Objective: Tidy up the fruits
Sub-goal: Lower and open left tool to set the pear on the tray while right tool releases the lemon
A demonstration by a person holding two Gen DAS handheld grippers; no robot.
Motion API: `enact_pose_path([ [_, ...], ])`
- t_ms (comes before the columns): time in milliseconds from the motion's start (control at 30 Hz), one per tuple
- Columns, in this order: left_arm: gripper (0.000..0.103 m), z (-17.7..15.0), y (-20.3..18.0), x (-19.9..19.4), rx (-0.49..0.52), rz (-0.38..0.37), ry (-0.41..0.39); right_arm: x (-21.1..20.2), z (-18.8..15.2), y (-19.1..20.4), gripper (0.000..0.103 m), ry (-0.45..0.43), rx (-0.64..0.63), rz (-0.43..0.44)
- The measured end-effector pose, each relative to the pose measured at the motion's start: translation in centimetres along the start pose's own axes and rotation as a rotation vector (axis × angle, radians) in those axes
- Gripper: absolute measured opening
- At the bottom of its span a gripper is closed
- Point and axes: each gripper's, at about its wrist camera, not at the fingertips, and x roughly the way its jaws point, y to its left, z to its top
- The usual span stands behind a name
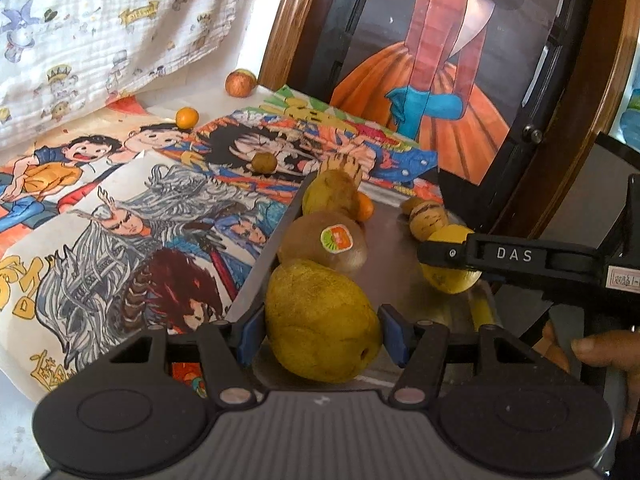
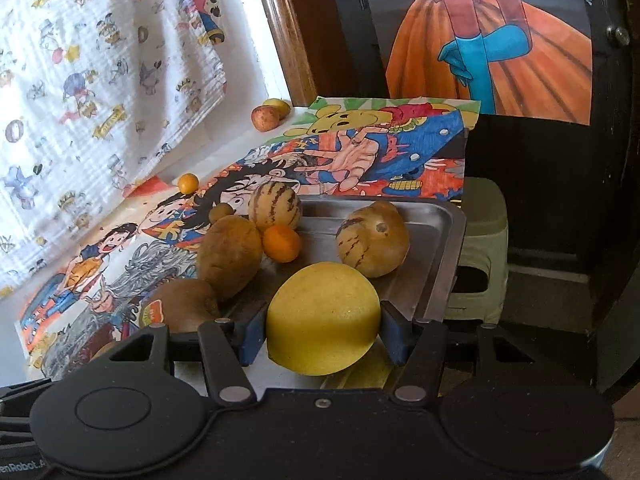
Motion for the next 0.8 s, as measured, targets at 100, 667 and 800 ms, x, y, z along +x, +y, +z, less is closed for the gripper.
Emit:
enact_pose_path([
  [100, 0.065, -0.18, 0.22, 0.20, -0.006, -0.003, 0.002, 0.29, 0.07, -0.06, 0.060, -0.008, -0.008, -0.015],
  [667, 0.065, -0.63, -0.26, 0.63, 0.042, 0.008, 0.010, 0.64, -0.08, -0.55, 0.061, -0.013, 0.013, -0.007],
  [800, 0.065, -0.60, -0.06, 0.41, 0.029, 0.000, 0.012, 0.51, -0.08, -0.67, 0.062, -0.011, 0.026, -0.004],
])
